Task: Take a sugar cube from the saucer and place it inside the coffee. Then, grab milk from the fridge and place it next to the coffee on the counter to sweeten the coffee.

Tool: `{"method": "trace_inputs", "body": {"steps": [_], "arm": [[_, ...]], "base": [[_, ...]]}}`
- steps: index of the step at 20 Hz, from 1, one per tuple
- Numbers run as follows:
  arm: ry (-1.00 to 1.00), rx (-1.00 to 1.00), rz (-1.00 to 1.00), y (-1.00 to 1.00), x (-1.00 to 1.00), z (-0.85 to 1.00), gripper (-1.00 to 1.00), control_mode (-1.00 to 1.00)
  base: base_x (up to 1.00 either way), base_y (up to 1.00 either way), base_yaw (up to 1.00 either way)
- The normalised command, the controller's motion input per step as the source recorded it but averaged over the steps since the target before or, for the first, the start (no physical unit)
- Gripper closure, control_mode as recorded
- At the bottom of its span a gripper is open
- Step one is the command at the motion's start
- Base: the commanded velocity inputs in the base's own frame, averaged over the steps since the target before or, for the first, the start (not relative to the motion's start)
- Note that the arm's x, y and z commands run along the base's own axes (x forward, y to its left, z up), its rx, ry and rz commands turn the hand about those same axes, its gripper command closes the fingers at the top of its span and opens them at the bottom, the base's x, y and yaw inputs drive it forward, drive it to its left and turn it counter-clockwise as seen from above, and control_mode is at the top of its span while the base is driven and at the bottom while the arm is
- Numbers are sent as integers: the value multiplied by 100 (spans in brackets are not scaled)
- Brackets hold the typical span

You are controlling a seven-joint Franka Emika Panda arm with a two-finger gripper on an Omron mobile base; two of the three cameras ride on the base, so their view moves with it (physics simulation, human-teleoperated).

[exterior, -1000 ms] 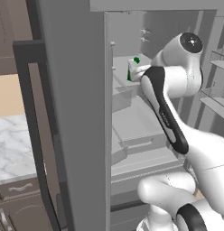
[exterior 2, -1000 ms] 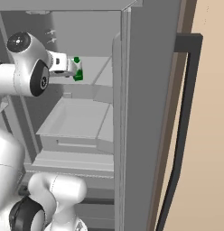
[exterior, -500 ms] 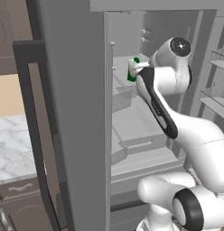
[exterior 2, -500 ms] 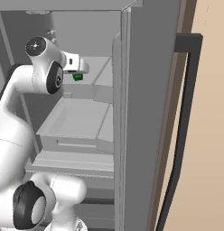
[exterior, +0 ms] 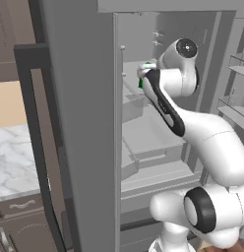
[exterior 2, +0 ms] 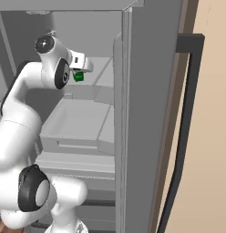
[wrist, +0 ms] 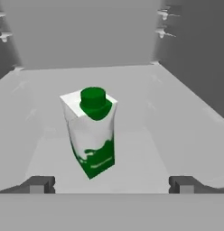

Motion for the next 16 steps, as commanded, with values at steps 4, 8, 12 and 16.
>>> {"method": "trace_inputs", "body": {"steps": [4,8,12,16], "arm": [[0,5,0,0,33,-13,-100,-100],[0,0,1,11,49,-23,-100,-100],[0,0,0,10,53,-14,-100,-100],[0,0,1,3,45,-1,-100,-100]], "base": [[0,0,0],[0,0,0],[0,0,0],[0,0,0]]}}
